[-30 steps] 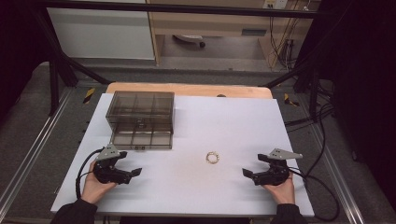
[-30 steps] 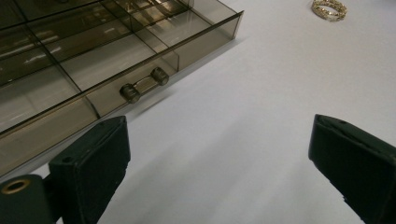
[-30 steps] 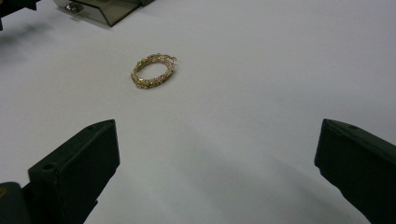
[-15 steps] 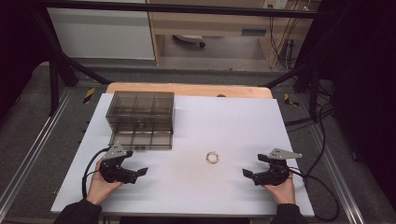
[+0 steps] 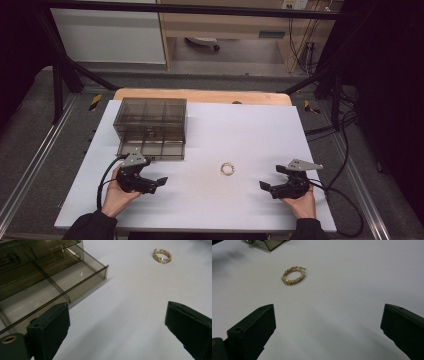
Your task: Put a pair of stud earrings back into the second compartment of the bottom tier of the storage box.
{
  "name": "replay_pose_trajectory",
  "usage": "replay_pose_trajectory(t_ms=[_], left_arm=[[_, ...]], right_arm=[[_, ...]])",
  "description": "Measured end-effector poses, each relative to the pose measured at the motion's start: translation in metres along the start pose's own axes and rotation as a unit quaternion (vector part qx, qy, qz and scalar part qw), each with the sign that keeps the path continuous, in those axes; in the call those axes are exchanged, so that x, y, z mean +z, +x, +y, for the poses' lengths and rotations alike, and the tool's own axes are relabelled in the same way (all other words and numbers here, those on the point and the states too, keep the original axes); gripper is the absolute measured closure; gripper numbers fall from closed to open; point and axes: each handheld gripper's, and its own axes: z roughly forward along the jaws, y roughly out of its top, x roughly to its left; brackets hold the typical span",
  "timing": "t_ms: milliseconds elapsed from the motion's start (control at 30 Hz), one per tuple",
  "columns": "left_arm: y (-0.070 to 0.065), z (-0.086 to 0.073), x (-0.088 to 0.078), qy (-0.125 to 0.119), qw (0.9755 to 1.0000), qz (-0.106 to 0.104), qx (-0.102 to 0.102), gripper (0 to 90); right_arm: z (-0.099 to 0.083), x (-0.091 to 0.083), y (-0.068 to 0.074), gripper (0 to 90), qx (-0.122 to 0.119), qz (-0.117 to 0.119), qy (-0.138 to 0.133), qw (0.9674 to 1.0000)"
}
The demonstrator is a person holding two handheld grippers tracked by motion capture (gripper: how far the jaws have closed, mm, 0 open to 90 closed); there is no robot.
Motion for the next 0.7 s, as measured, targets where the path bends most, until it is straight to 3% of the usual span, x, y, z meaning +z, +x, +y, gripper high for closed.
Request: replay_pose_trajectory(t_ms=[700], left_arm=[[-0.034,0.040,0.037,0.005,0.9991,-0.030,0.030,5.8]], right_arm=[[0.000,0.001,0.000,0.7,-0.003,-0.001,0.002,1.0000]])
